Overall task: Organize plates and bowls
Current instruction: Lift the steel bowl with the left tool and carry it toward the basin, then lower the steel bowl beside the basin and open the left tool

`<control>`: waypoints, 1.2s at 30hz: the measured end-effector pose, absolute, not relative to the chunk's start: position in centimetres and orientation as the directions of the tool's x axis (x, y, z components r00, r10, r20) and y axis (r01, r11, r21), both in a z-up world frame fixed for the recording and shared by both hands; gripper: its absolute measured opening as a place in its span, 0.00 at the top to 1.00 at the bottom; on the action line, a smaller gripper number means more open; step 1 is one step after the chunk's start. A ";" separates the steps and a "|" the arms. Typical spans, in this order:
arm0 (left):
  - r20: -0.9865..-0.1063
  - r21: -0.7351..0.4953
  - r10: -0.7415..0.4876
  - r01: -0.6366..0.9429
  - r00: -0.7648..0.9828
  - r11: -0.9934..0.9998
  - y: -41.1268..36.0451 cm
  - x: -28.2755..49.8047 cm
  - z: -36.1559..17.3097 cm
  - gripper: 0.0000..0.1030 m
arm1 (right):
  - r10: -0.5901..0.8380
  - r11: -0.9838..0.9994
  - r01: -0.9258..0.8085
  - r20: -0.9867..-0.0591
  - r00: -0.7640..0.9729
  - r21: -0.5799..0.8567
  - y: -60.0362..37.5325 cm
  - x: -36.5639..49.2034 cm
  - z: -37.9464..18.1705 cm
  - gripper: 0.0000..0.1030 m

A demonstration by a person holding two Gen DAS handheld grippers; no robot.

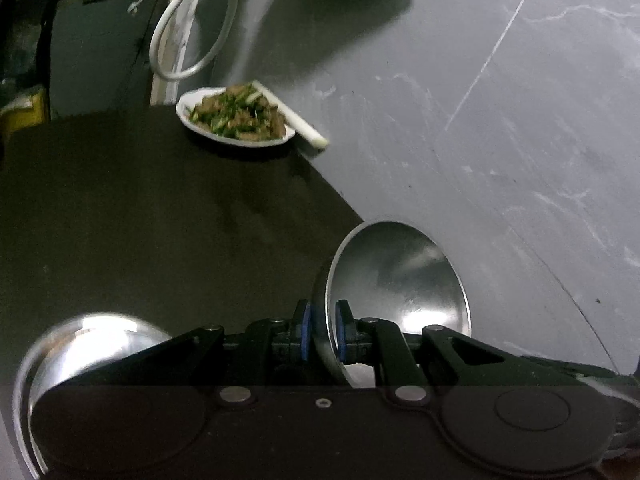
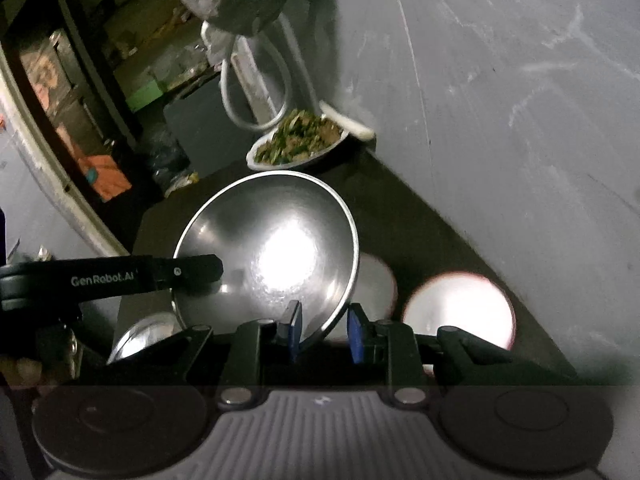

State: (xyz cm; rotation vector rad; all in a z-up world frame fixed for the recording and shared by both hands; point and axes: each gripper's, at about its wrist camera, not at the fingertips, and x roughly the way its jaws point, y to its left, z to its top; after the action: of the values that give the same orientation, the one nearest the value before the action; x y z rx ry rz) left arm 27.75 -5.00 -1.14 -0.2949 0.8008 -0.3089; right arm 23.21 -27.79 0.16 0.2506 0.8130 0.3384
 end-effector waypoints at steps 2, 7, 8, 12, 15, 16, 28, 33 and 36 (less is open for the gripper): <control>-0.662 -0.377 -0.378 0.148 0.647 0.914 -5.2 26.7 -1.5 0.87 | 0.395 0.916 -0.204 -0.678 0.620 0.347 -28.1 22.1 -0.2 0.73; -0.687 -0.388 -0.382 0.133 0.618 0.912 -5.4 24.5 -2.3 0.87 | 0.407 0.912 -0.219 -0.710 0.574 0.346 -28.6 19.5 -1.0 0.73; -0.692 -0.393 -0.382 0.124 0.613 0.911 -5.4 24.0 -2.6 0.87 | 0.410 0.911 -0.221 -0.717 0.564 0.347 -28.7 19.1 -1.2 0.73; -0.707 -0.420 -0.382 0.081 0.595 0.904 -5.1 22.2 -3.8 0.87 | 0.423 0.906 -0.230 -0.737 0.528 0.355 -29.0 17.4 -1.7 0.73; -0.716 -0.440 -0.394 0.067 0.576 0.896 -4.8 21.1 -4.5 0.87 | 0.429 0.903 -0.241 -0.752 0.500 0.355 -29.3 16.2 -1.9 0.73; -0.721 -0.443 -0.396 0.062 0.568 0.894 -4.8 20.8 -4.7 0.87 | 0.431 0.902 -0.243 -0.757 0.491 0.356 -29.4 15.9 -2.0 0.73; -0.784 -0.434 -0.372 -0.010 0.496 0.901 -3.7 18.9 -6.7 0.86 | 0.459 0.885 -0.286 -0.790 0.407 0.367 -28.7 15.2 -2.8 0.73; -0.800 -0.433 -0.368 -0.032 0.475 0.901 -3.6 18.7 -7.0 0.85 | 0.460 0.883 -0.291 -0.803 0.378 0.369 -28.2 15.3 -3.1 0.73; -0.805 -0.435 -0.365 -0.047 0.467 0.899 -3.4 18.9 -7.2 0.85 | 0.464 0.880 -0.295 -0.806 0.367 0.373 -28.0 15.6 -3.4 0.73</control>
State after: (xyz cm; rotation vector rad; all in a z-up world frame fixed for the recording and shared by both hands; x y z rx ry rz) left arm 18.94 -3.43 -7.24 -0.4310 1.0757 -0.2026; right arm 15.59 -28.03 -3.38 0.1759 1.0916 0.4907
